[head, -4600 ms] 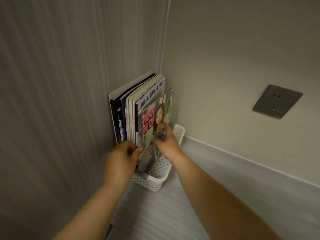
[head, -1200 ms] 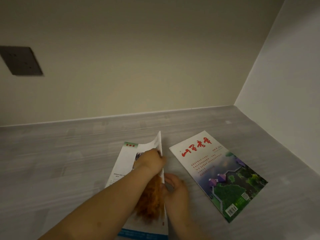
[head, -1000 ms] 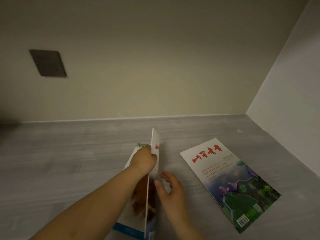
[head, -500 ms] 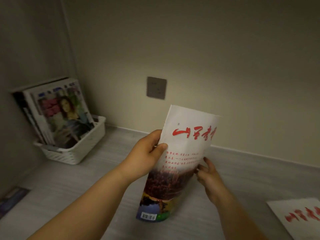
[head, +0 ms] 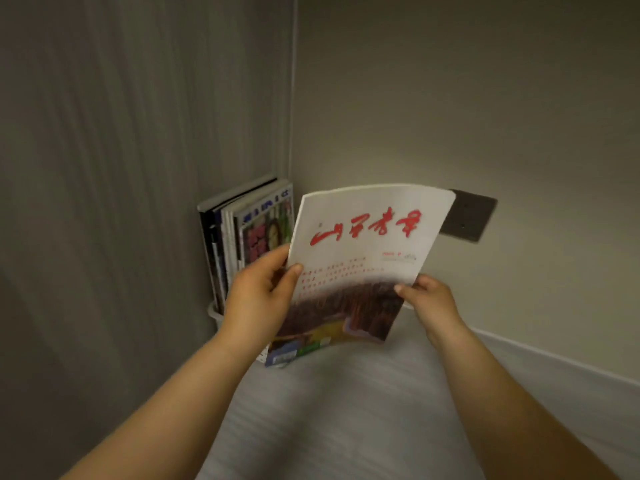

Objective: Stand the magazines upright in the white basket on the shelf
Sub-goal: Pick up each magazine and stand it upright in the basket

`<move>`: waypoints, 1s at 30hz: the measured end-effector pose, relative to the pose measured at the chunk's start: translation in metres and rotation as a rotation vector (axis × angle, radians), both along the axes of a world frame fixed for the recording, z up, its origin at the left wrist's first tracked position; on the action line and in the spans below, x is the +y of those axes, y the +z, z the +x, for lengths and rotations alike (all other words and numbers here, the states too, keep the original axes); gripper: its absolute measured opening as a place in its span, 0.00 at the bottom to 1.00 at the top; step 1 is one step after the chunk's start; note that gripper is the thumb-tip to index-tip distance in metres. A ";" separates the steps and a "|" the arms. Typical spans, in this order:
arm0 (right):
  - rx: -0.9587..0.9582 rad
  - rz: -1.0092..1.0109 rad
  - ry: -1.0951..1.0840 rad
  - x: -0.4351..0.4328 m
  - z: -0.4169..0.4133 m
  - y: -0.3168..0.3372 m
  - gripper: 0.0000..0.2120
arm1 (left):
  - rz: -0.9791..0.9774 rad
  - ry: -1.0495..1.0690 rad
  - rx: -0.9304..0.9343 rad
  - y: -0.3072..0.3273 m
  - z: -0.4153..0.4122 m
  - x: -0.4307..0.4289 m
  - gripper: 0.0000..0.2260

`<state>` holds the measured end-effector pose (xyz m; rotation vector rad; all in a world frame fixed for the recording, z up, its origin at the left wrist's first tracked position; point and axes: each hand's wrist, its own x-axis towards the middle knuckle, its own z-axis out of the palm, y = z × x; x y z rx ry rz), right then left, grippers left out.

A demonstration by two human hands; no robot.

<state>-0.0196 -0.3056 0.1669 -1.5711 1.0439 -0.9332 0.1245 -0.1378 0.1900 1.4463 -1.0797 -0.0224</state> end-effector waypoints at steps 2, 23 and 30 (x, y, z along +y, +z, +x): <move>-0.018 -0.057 -0.022 -0.007 0.030 0.017 0.13 | -0.041 0.044 -0.034 0.006 0.021 0.000 0.12; 0.046 0.056 0.181 -0.028 0.200 -0.010 0.12 | -0.006 0.169 0.342 -0.074 0.091 -0.017 0.09; -0.011 0.180 0.188 -0.030 0.205 -0.039 0.33 | 0.094 0.367 0.213 -0.076 0.097 -0.021 0.14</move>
